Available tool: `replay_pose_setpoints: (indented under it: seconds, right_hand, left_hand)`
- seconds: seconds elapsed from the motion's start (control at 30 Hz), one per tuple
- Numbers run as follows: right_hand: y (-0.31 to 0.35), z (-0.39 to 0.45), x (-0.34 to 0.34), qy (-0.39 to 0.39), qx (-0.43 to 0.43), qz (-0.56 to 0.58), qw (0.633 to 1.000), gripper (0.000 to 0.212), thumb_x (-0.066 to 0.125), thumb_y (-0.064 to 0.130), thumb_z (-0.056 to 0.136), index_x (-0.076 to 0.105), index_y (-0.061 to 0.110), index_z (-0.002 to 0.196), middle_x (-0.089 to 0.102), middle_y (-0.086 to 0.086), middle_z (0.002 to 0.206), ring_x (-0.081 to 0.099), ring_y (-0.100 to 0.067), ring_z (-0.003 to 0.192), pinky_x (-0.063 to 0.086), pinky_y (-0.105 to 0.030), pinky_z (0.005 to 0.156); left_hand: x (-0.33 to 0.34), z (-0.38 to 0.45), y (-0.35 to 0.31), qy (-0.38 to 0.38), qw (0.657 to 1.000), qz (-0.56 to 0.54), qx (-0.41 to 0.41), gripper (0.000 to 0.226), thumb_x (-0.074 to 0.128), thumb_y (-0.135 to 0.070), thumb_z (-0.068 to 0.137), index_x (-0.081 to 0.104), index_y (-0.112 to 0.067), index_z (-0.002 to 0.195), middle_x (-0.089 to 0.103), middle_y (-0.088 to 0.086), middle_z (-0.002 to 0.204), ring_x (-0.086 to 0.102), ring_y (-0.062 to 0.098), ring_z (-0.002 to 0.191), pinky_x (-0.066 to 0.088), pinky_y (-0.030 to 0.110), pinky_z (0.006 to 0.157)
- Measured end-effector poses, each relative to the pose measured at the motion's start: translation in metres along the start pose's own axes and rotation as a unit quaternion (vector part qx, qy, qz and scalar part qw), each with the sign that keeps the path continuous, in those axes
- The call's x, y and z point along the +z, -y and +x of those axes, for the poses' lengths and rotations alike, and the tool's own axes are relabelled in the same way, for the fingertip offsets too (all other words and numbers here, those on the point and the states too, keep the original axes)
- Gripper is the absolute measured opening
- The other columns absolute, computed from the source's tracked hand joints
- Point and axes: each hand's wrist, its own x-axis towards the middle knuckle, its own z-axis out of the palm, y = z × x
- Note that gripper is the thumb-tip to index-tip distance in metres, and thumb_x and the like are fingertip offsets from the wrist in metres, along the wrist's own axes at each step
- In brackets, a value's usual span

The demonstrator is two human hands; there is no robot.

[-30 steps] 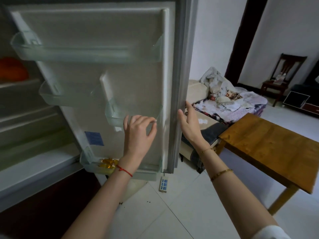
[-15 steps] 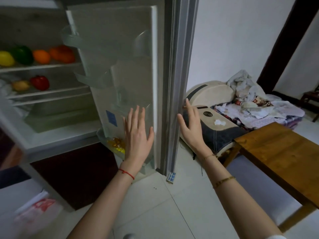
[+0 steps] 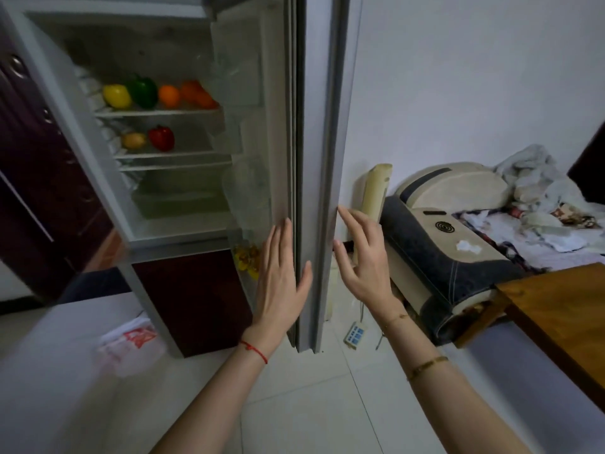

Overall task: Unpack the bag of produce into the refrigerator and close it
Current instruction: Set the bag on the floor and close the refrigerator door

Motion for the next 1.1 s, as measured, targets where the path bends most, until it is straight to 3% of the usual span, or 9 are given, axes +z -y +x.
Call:
replay_pose_setpoints:
  seconds: [0.1, 0.23, 0.5, 0.7, 0.83, 0.97, 1.1]
  right_hand:
    - [0.016, 0.005, 0.019, 0.016, -0.045, 0.019, 0.999, 0.053, 0.056, 0.019, 0.096, 0.040, 0.006, 0.145, 0.043, -0.009, 0.146, 0.040, -0.023, 0.135, 0.037, -0.045, 0.110]
    - [0.046, 0.011, 0.048, 0.042, -0.070, 0.037, 0.996, 0.056, 0.051, 0.022, 0.098, 0.034, 0.006, 0.148, 0.031, -0.008, 0.156, 0.031, -0.023, 0.143, 0.027, -0.040, 0.118]
    - [0.112, 0.023, 0.121, 0.053, -0.100, 0.086, 0.990, 0.058, 0.047, 0.025, 0.097, 0.030, 0.003, 0.148, 0.029, -0.015, 0.157, 0.024, -0.029, 0.147, 0.021, -0.043, 0.121]
    - [0.163, 0.035, 0.177, 0.073, -0.104, 0.103, 0.987, 0.060, 0.045, 0.029, 0.099, 0.022, 0.012, 0.151, 0.019, -0.006, 0.160, 0.018, -0.027, 0.149, 0.019, -0.042, 0.122]
    - [0.194, 0.046, 0.215, 0.089, -0.095, 0.108, 0.986, 0.058, 0.047, 0.026, 0.099, 0.028, 0.010, 0.151, 0.018, -0.006, 0.161, 0.014, -0.026, 0.150, 0.016, -0.039, 0.123]
    - [0.219, 0.062, 0.249, 0.103, -0.087, 0.117, 0.984, 0.062, 0.055, 0.016, 0.096, 0.027, 0.005, 0.151, 0.016, -0.007, 0.162, 0.010, -0.024, 0.151, 0.014, -0.034, 0.123]
    - [0.239, 0.076, 0.280, 0.117, -0.089, 0.147, 0.978, 0.067, 0.057, 0.013, 0.096, 0.022, 0.004, 0.152, 0.012, -0.010, 0.163, 0.011, -0.024, 0.151, 0.022, -0.037, 0.121]
  left_hand:
    - [-0.014, -0.008, 0.011, -0.004, 0.999, -0.029, -0.042, 0.085, 0.050, -0.035, 0.099, -0.016, -0.031, 0.152, -0.009, -0.015, 0.160, -0.006, 0.004, 0.147, 0.004, 0.031, 0.120]
    - [-0.038, -0.016, 0.036, -0.016, 0.996, -0.048, -0.067, 0.090, 0.052, -0.044, 0.096, -0.018, -0.032, 0.153, -0.014, -0.014, 0.160, -0.007, 0.004, 0.148, 0.007, 0.034, 0.122]
    - [-0.097, -0.022, 0.098, -0.009, 0.995, -0.045, -0.092, 0.112, 0.058, -0.065, 0.080, -0.019, -0.028, 0.154, -0.007, -0.003, 0.166, -0.001, 0.011, 0.152, 0.014, 0.042, 0.124]
    - [-0.141, -0.017, 0.156, -0.010, 0.993, 0.000, -0.118, 0.115, 0.068, -0.055, 0.080, -0.016, -0.029, 0.154, 0.000, -0.002, 0.166, 0.004, 0.011, 0.150, 0.020, 0.041, 0.121]
    - [-0.170, -0.011, 0.201, -0.003, 0.993, 0.013, -0.118, 0.106, 0.067, -0.051, 0.083, -0.008, -0.029, 0.155, 0.010, 0.002, 0.165, 0.016, 0.019, 0.151, 0.033, 0.049, 0.117]
    - [-0.197, -0.002, 0.246, -0.002, 0.995, 0.006, -0.098, 0.102, 0.068, -0.045, 0.086, -0.004, -0.029, 0.156, 0.013, 0.000, 0.165, 0.018, 0.017, 0.151, 0.037, 0.049, 0.114]
    - [-0.220, 0.009, 0.283, 0.001, 0.996, 0.003, -0.086, 0.097, 0.067, -0.039, 0.088, -0.001, -0.029, 0.157, 0.016, 0.000, 0.164, 0.022, 0.014, 0.149, 0.038, 0.048, 0.114]
